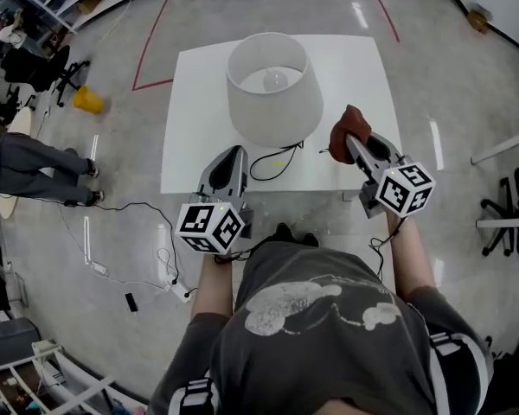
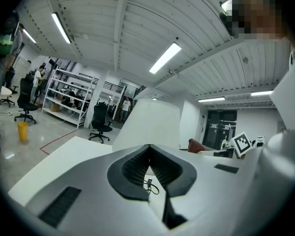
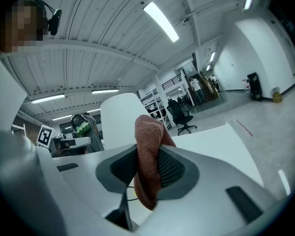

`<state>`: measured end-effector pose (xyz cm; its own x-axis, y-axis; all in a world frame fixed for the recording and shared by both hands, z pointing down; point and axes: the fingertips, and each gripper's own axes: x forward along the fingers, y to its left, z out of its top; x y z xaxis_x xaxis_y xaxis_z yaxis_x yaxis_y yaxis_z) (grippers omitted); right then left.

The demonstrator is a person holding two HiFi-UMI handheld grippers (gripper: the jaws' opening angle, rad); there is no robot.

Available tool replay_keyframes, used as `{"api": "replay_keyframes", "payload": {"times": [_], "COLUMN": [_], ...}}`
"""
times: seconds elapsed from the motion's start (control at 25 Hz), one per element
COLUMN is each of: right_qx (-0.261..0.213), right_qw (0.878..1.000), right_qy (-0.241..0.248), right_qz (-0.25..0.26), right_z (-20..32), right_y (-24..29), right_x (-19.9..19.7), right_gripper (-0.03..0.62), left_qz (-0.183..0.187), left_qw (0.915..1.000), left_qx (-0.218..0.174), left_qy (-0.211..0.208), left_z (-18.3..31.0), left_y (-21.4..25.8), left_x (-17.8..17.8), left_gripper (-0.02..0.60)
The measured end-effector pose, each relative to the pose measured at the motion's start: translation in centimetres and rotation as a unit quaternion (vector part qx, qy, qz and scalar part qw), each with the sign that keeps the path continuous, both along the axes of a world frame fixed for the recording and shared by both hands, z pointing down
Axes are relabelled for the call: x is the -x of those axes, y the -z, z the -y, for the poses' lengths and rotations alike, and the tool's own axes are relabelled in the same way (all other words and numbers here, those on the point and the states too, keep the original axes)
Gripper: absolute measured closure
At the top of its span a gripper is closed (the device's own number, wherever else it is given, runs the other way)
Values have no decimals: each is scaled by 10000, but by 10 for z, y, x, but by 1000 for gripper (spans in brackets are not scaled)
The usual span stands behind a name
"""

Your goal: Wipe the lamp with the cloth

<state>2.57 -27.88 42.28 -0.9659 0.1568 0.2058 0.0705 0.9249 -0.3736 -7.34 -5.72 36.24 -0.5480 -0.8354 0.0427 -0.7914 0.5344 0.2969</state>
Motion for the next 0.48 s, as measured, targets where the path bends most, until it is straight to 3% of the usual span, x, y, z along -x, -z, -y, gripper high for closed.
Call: {"api": "replay_keyframes", "payload": {"times": [0.32, 0.48], "right_qx": [-377, -684], "right_qw": [9986, 9968], "right_qy": [-294, -164], "right_qz": [211, 386], "right_z": [20, 28], "right_y": [34, 53], "right_x": [33, 49], "right_gripper": [499, 499], "left_qz": [277, 305], "left_qw": [9995, 9991], "left_qx": [-48, -213], "left_qy": [-165, -216], "left_z": [4, 4], "left_y": [25, 30], "left_x": [38, 47], "left_gripper": [574, 574]}}
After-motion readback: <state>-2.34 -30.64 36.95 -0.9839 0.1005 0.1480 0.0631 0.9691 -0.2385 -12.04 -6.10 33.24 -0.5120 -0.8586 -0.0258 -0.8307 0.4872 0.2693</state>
